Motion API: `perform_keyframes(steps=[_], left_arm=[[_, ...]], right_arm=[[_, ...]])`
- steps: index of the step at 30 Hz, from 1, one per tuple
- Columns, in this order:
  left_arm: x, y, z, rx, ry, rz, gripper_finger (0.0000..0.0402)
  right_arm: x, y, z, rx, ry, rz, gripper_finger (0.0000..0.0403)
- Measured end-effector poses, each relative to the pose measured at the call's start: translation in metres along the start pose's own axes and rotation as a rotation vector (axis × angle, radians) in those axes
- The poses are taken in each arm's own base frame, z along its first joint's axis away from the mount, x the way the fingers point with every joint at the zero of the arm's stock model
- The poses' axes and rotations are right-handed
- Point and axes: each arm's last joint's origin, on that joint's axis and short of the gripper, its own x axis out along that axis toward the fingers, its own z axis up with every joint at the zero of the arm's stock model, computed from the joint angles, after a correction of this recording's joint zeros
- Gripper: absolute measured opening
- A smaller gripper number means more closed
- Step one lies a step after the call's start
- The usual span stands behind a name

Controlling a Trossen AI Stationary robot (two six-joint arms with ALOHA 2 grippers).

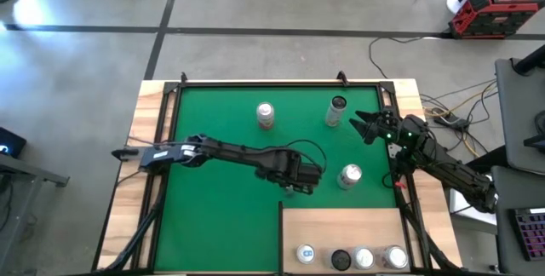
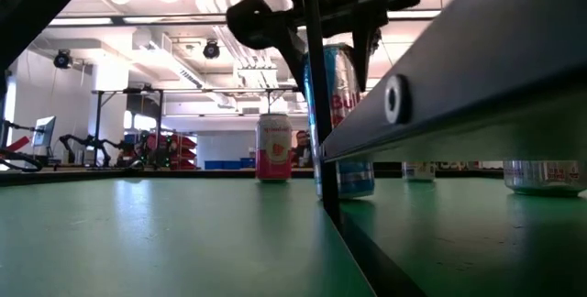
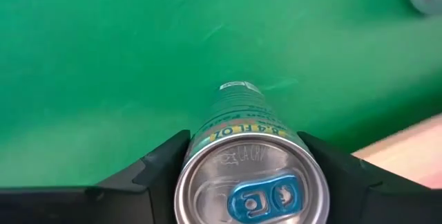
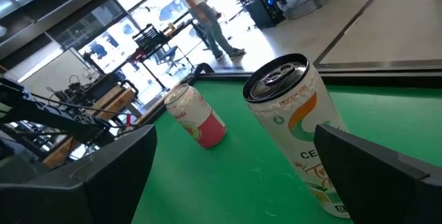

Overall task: Place canned beverage on shelf
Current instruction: Move the blue soda can near the shelf

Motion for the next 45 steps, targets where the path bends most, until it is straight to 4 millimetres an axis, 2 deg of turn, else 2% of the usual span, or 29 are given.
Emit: perform_keyframes(steps=[5,12,16,23,33,45], left_arm=[[0.001,-0.007,-0.004,0.186,-0.104,-0.033,0.0256],[0.000,-0.018,-0.017,0.429,-0.223,-0.070,0.0236],[-0.001,-0.020,-0.021,0.441,-0.242,-0.076,0.0228],[-0.003,-0.029,-0.021,0.490,-0.331,-0.134,0.0236],[-0.001,-0.037,-0.021,0.553,-0.370,-0.194,0.0237],[0.024,-0.045,-0.022,0.585,-0.381,-0.188,0.0237]], right_arm=[[0.000,0.000,0.000,0.000,0.000,0.000,0.0384],[0.000,0.000,0.000,0.000,0.000,0.000,0.0384],[0.000,0.000,0.000,0.000,0.000,0.000,0.0384],[0.000,0.000,0.000,0.000,0.000,0.000,0.0384],[0.000,0.000,0.000,0.000,0.000,0.000,0.0384],[0.000,0.000,0.000,0.000,0.000,0.000,0.0384]])
